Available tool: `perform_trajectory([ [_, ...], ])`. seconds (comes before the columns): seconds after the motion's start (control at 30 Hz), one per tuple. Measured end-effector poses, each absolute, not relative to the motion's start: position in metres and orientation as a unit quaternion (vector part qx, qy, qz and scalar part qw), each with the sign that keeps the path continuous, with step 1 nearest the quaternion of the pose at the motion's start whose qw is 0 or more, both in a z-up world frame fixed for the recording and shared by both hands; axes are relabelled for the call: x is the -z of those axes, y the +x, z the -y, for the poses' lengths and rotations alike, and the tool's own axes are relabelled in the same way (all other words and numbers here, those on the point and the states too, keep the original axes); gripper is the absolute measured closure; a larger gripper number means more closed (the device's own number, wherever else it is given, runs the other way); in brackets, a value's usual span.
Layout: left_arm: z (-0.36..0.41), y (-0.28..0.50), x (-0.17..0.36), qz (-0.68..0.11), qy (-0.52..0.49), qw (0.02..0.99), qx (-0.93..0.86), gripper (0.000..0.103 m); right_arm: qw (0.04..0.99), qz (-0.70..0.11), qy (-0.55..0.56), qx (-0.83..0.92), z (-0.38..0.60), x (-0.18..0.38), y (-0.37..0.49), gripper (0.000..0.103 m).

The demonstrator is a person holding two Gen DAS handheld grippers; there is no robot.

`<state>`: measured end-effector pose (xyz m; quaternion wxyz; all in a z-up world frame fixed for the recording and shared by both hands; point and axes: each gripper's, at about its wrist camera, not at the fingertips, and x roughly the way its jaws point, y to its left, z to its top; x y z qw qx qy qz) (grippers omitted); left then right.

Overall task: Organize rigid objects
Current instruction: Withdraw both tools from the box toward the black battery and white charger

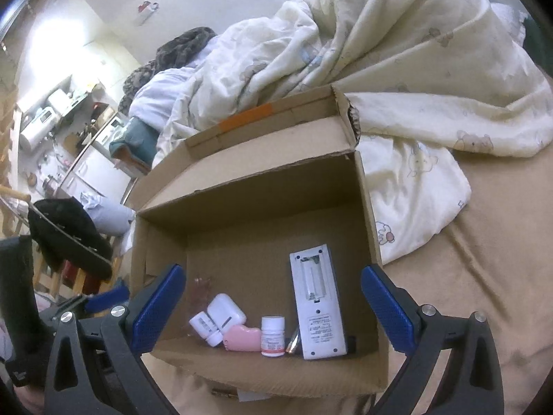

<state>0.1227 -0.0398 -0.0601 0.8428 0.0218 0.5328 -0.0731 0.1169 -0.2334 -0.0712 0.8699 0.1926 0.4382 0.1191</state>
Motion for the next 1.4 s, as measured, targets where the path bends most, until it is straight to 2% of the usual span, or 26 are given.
perform_trajectory([
  [0.43,0.026,0.075,0.060,-0.547,0.006,0.836,0.046,0.032,0.871,-0.435,0.182,-0.137,0.230,0.053,0.086,0.000],
  [0.77,0.015,0.053,0.069,-0.552,-0.010,0.833,0.042,0.032,0.835,-0.502,0.190,-0.124,0.233,0.075,0.048,0.000],
  [1.03,0.001,0.052,0.102,-0.571,-0.027,0.820,0.022,0.032,0.808,-0.548,0.200,-0.080,0.239,0.102,0.040,0.000],
  [1.4,0.022,0.053,0.173,-0.647,-0.071,0.759,-0.009,0.032,0.799,-0.563,0.198,-0.074,0.233,0.115,0.054,0.000],
])
